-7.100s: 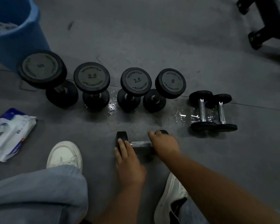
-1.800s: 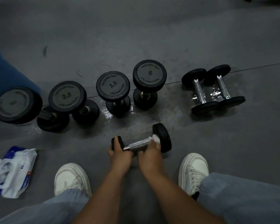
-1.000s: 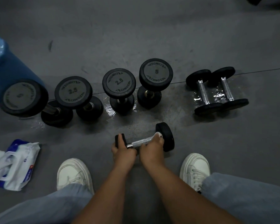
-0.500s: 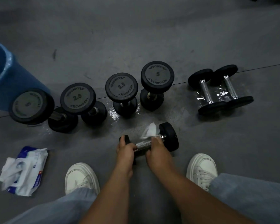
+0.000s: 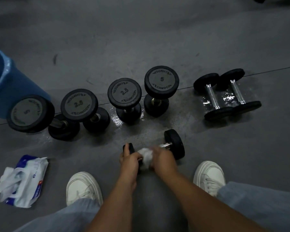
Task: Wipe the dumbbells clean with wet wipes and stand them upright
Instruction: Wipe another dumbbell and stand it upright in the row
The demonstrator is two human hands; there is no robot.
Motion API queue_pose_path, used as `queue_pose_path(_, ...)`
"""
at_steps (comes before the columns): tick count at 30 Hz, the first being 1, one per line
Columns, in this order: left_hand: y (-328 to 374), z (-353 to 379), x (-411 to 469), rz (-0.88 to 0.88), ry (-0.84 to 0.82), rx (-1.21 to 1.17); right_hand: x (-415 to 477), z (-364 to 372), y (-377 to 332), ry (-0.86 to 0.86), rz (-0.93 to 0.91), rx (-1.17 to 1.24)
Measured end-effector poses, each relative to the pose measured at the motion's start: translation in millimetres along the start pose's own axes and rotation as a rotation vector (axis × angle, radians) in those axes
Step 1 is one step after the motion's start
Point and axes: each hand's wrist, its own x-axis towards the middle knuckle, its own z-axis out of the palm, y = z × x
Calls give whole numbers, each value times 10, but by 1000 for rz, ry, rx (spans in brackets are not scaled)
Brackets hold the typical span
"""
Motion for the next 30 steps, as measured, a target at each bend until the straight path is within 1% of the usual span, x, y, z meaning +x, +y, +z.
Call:
queue_pose_path(1,1,0,-10,3,3,10,12,-34,41,167,1,-4)
queue_pose_path(2,6,7,-30,5,5,19,-19,-43,62,261,-36,10)
queue_pose_path(3,7,7,-40,2,9,14,-80,-33,45,280,-117,-29)
queue_pose_path(4,6,9,-45,1,7,10,-122,10,36,209,-242,-76)
queue_pose_path(5,10,7,-47,-5,1,3,-167,77,18,88,-340,-153)
queue_pose_path(6,19,10,-54,-8,-12,1,-179,121,51,19,-382,-201)
queue_pose_path(7,11,7,-43,-15,-18,-7,-191,95,44,37,-358,-228)
queue_pose_path(8,5,4,-46,-17,-17,-13,-149,48,55,118,-266,-199)
queue_pose_path(9,10,5,-54,-18,-12,-17,-103,-2,92,211,-133,-178)
queue_pose_path(10,8,6,-54,-16,-12,-10,-88,-17,99,237,-28,-197)
queue_pose_path(11,-8,10,-49,-19,-16,-12,-132,1,75,212,12,-264)
queue_pose_path(12,-15,18,-54,-22,-21,-13,-186,53,52,162,16,-332)
queue_pose_path(13,-36,19,-31,-27,-23,-24,-222,115,26,148,2,-333)
queue_pose_path(15,-79,13,12,-30,-20,-23,-237,147,-35,203,14,-177)
queue_pose_path(16,-85,8,20,-32,-21,-7,-181,143,-15,266,46,-96)
queue_pose_path(17,-82,6,23,-32,-18,-1,-129,129,4,312,73,-68)
queue_pose_path(20,4,15,-63,18,-2,48,-140,178,124,260,159,-67)
queue_pose_path(22,6,22,-67,28,6,68,-166,254,181,222,171,41)
queue_pose_path(25,9,21,-70,32,11,65,-186,222,123,325,99,78)
queue_pose_path(28,16,21,-102,32,3,69,-255,243,145,319,55,13)
queue_pose_path(30,31,19,-120,32,3,88,-304,303,184,285,87,42)
